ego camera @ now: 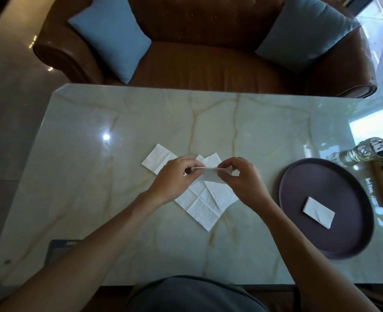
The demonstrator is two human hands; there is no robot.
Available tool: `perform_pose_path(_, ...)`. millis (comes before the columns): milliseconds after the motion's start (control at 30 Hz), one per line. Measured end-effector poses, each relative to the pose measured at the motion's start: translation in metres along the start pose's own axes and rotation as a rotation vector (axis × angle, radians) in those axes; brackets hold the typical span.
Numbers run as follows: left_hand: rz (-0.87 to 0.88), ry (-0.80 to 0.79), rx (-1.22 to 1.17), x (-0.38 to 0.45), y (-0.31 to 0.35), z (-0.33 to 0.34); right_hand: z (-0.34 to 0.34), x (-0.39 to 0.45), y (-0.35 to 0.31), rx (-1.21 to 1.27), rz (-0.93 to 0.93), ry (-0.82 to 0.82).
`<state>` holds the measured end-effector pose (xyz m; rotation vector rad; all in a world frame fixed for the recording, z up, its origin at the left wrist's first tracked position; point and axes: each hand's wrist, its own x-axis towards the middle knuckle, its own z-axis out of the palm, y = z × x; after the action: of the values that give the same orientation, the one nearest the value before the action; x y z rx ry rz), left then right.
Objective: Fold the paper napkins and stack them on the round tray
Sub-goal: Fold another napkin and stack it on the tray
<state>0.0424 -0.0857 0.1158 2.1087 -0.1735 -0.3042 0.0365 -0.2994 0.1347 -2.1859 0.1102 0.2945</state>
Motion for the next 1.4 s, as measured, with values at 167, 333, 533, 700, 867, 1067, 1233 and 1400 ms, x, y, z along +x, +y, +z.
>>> perform_pose_path(167,0.051,-0.048,0.211,0.001,-0.001,-0.010,-0.003,0.001,0.001,-0.188,-0.098,-0.032)
perform_pose_path(333,0.040,-0.135,0.126,0.006,0.007,-0.015,-0.012,0.007,-0.007,-0.133,-0.106,-0.159)
perform_pose_path(533,-0.037,-0.156,-0.058,0.004,0.013,-0.018,-0.017,0.014,-0.014,-0.032,-0.051,-0.222)
perform_pose_path(700,-0.093,-0.155,-0.231,0.004,0.010,-0.020,-0.031,0.019,-0.006,0.049,-0.023,-0.195)
perform_pose_path(867,-0.137,-0.164,-0.454,0.003,0.009,-0.026,-0.042,0.016,0.025,0.226,0.075,-0.092)
perform_pose_path(1067,-0.241,-0.170,-0.792,0.005,0.013,-0.032,-0.019,0.002,0.033,0.561,0.204,-0.304)
perform_pose_path(1233,-0.323,-0.143,-0.995,0.008,0.012,-0.027,-0.003,-0.002,0.027,0.762,0.221,-0.417)
perform_pose_path(1400,-0.447,-0.084,-1.091,0.007,0.004,-0.024,-0.001,0.000,0.024,0.899,0.177,-0.361)
